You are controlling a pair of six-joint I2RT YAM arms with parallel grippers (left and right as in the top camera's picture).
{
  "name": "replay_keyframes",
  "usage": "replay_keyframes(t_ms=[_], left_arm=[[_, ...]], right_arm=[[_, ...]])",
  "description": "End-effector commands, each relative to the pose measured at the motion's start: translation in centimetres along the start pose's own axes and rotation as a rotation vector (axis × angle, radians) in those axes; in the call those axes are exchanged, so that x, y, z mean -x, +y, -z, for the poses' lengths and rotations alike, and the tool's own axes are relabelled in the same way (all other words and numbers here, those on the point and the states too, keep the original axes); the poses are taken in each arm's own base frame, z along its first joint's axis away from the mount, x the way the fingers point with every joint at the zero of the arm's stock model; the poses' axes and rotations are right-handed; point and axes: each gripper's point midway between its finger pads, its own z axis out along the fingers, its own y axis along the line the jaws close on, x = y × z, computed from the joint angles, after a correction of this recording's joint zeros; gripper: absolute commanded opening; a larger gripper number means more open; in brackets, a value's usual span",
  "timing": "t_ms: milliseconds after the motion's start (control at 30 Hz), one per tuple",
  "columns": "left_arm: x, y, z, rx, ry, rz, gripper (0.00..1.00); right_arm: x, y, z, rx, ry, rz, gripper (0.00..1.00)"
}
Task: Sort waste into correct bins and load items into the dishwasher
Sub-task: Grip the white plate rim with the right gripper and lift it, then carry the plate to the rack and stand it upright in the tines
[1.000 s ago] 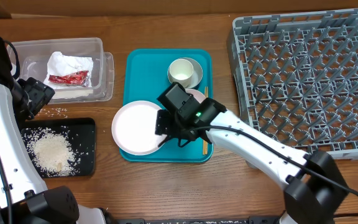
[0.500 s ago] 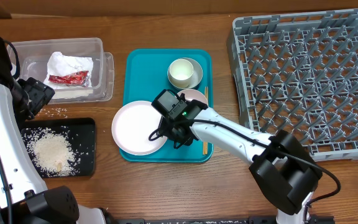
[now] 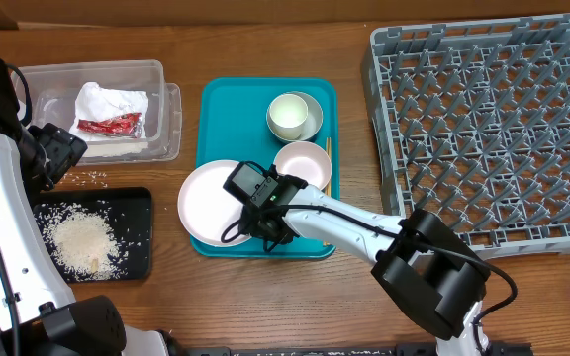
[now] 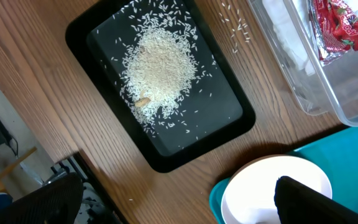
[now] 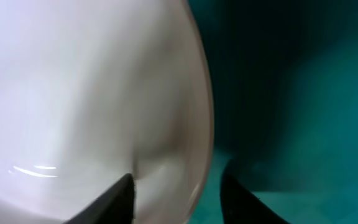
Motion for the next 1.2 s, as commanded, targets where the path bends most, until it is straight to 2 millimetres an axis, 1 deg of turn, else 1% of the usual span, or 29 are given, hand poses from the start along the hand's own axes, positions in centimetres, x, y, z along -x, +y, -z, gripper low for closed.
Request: replay_keyframes(t_ms=[0,167,233,267,400,533,700,767,900,967,1000,1067,1100,1167], left_arm=[[0.1,0.0,-0.1,0.000,0.000,-0.017,1.00],[0.0,0.0,-0.1,0.001,0.000,-0.017,1.00],[0.1,0.0,-0.1,0.000,0.000,-0.017,1.00],[0.1,0.0,-0.1,0.000,0.000,-0.017,1.00],[0.1,0.0,-0.1,0.000,0.000,-0.017,1.00],[0.0,0.0,-0.1,0.001,0.000,-0.017,1.00],[0.1,0.0,-0.1,0.000,0.000,-0.017,1.00],[0.0,0.0,-0.1,0.001,0.000,-0.017,1.00],[0.1,0.0,-0.1,0.000,0.000,-0.017,1.00],[0.0,0.0,-0.1,0.001,0.000,-0.017,1.00],[0.1,0.0,-0.1,0.000,0.000,-0.017,1.00],[0.0,0.0,-0.1,0.001,0.000,-0.017,1.00],[0.1,0.0,-0.1,0.000,0.000,-0.017,1.00],[0.1,0.0,-0.1,0.000,0.000,-0.017,1.00]], right_arm=[[0.6,0.3,-0.3,-0.003,-0.022,-0.006,0.38],[0.6,0.3,-0.1,-0.007,-0.023,-0.005,0.29],[0.7,0.3,0.2,-0.003,-0.026,-0.006,0.24],[0.7,0.4,0.4,0.002,-0.028,-0.006,0.20],[0.9,0.9,1.3,0.022,-0.042,-0.004,0.12],[1.3,0.9,2.4,0.022,-0.073,-0.001,0.04],[2.0,0.7,4.4,0.018,-0.125,-0.001,0.04],[2.4,1.1,5.9,0.037,-0.153,0.047,0.04],[3.2,3.2,9.8,0.109,-0.216,0.217,0.04],[3.8,4.1,12.5,0.136,-0.271,0.308,0.04],[4.2,4.3,13.8,0.138,-0.305,0.328,0.04],[5.4,4.1,16.6,0.126,-0.382,0.335,0.04],[6.8,3.4,19.3,0.100,-0.465,0.313,0.04],[8.9,1.9,22.6,0.055,-0.573,0.266,0.04]])
